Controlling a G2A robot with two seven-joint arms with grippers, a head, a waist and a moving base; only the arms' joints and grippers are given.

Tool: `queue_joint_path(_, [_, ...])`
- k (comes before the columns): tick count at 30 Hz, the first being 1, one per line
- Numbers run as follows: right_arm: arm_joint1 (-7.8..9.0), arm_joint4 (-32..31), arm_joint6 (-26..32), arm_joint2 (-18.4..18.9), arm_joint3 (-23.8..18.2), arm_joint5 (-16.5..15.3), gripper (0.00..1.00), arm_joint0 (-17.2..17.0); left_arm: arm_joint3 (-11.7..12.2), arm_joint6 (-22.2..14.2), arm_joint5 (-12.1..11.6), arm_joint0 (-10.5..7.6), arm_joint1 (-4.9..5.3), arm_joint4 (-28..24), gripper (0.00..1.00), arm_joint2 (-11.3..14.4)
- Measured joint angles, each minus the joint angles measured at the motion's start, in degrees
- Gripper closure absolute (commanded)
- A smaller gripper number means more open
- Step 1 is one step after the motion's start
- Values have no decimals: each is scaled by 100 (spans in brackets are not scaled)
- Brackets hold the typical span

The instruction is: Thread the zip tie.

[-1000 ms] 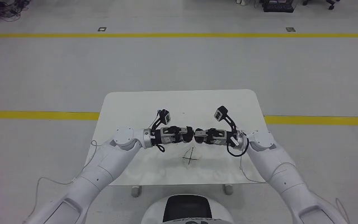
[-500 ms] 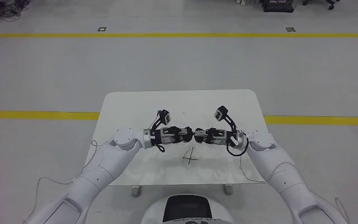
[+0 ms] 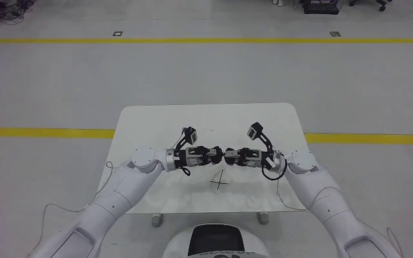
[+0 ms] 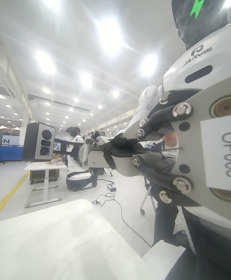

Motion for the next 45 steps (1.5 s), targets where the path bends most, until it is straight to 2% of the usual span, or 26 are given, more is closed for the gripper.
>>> queue_joint_path(10, [84, 12, -118, 267, -120, -39, 0, -208, 68, -121, -254, 17, 30, 51, 100, -97])
queue_joint_path(15, [117, 65, -385, 417, -349, -51, 0, -378, 69, -229, -586, 61, 54, 109, 100, -164])
queue_joint_path(23, [116, 63, -376, 413, -342, -49, 0, -374, 64, -211, -598, 65, 54, 124, 100, -163])
queue_joint_path(25, [116, 63, -376, 413, -342, -49, 0, -374, 71, -30, -657, 75, 56, 268, 100, -189])
queue_joint_path(26, [116, 63, -377, 413, -342, -49, 0, -374, 51, 90, -670, 85, 61, 413, 100, -247])
queue_joint_path(28, [116, 63, -377, 413, -342, -49, 0, -374, -19, 105, -671, 156, 64, 472, 100, -397])
queue_joint_path(30, [116, 63, -377, 413, -342, -49, 0, -374, -136, -24, -669, 258, 72, 543, 100, -634])
queue_joint_path(34, [116, 63, -377, 413, -342, -49, 0, -374, -370, -167, -668, 526, 54, 1165, 100, -1058])
queue_joint_path(38, [116, 63, -377, 413, -342, -49, 0, -374, -557, -365, -668, 747, -8, 1750, 100, -1395])
queue_joint_path(41, [116, 63, -377, 413, -342, -49, 0, -374, -646, -406, -668, 850, -73, 2093, 100, -1577])
queue_joint_path(45, [116, 63, -377, 413, -342, -49, 0, -374, -729, -441, -668, 903, -126, 2187, 100, -1684])
